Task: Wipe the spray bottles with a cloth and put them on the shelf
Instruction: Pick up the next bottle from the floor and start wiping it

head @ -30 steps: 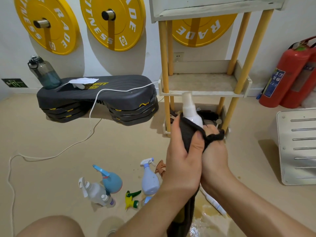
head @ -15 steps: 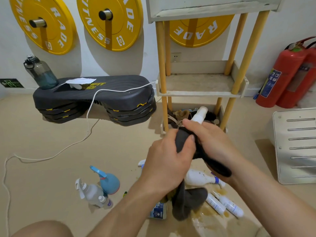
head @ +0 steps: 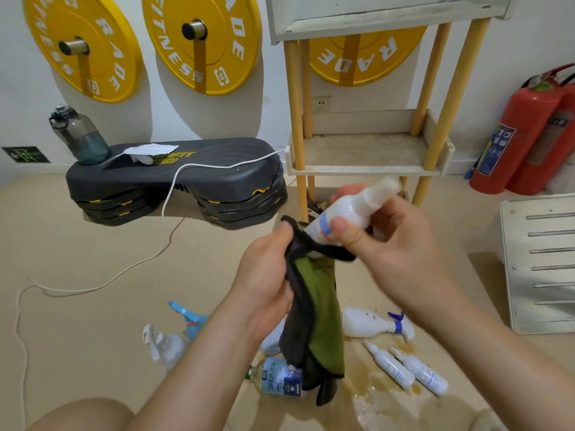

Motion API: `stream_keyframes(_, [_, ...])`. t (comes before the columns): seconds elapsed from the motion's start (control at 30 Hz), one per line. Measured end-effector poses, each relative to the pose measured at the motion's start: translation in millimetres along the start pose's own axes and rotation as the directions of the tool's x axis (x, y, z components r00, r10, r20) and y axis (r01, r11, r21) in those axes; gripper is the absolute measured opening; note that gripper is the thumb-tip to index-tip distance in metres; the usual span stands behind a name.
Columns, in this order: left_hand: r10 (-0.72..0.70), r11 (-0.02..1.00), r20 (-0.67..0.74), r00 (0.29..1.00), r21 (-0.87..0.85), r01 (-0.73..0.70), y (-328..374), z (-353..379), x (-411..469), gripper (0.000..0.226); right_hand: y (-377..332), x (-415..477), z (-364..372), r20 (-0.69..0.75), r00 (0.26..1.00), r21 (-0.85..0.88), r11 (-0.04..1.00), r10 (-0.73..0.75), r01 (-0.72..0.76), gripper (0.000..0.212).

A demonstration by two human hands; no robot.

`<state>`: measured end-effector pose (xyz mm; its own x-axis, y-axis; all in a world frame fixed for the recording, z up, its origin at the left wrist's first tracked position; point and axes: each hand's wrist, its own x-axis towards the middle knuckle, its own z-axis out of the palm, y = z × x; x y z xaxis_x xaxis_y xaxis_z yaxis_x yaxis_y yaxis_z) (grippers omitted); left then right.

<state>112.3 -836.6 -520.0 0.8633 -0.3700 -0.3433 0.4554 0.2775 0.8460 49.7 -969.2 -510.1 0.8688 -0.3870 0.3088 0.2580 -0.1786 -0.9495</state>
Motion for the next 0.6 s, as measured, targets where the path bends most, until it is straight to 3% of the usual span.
stream_keyframes(0.07, [-0.056, 0.996, 0.025, 0.998, -0.074, 0.058, -1.4, 1.4, -2.1, 0.039, 3.2, -12.4, 13.0, 0.095, 0.992, -0.121, 0.988, -0.088, 0.100, 0.031])
stream_keyframes(0.13, [-0.069, 0.997, -0.089, 0.994, 0.016, 0.071, -6.2, -1.3, -1.0, 0.032, 9.6, -18.9, 20.5, 0.170, 0.984, -0.165, 0.983, -0.046, 0.075, 0.034])
stream_keyframes(0.2, [-0.001, 0.971, -0.225, 0.974, 0.234, 0.055, -10.9, -2.2, 2.0, 0.031, 9.9, -15.5, 19.1, 0.178, 0.979, -0.053, 0.995, 0.098, -0.090, 0.029])
stream_keyframes(0.27, [0.149, 0.894, -0.270, 0.951, 0.449, -0.013, -11.0, 0.6, 4.0, 0.039, 10.1, -8.0, 12.6, 0.170, 0.952, 0.194, 0.938, 0.255, -0.286, 0.024])
stream_keyframes(0.37, [0.407, 0.646, -0.112, 0.907, 0.737, -0.199, -5.6, 1.3, 0.9, 0.046, 13.8, -3.4, 8.0, 0.170, 0.898, 0.441, 0.784, 0.405, -0.437, 0.023])
stream_keyframes(0.47, [0.548, 0.253, 0.152, 0.823, 0.908, -0.335, -11.1, 1.1, -9.6, 0.042, 15.1, -3.2, 10.7, 0.137, 0.871, 0.546, 0.698, 0.472, -0.464, 0.023])
stream_keyframes(0.5, [0.566, 0.166, 0.215, 0.796, 0.916, -0.366, -16.2, 2.8, -13.6, 0.038, 15.0, -3.2, 12.1, 0.117, 0.867, 0.566, 0.685, 0.484, -0.458, 0.025])
stream_keyframes(0.53, [0.575, 0.156, 0.243, 0.782, 0.905, -0.396, -22.2, 4.0, -15.4, 0.035, 15.0, -2.9, 13.5, 0.098, 0.864, 0.574, 0.681, 0.494, -0.454, 0.027])
stream_keyframes(0.6, [0.576, 0.248, 0.243, 0.780, 0.858, -0.450, -32.8, 5.6, -14.9, 0.034, 17.3, -2.8, 15.5, 0.071, 0.858, 0.558, 0.693, 0.509, -0.457, 0.027])
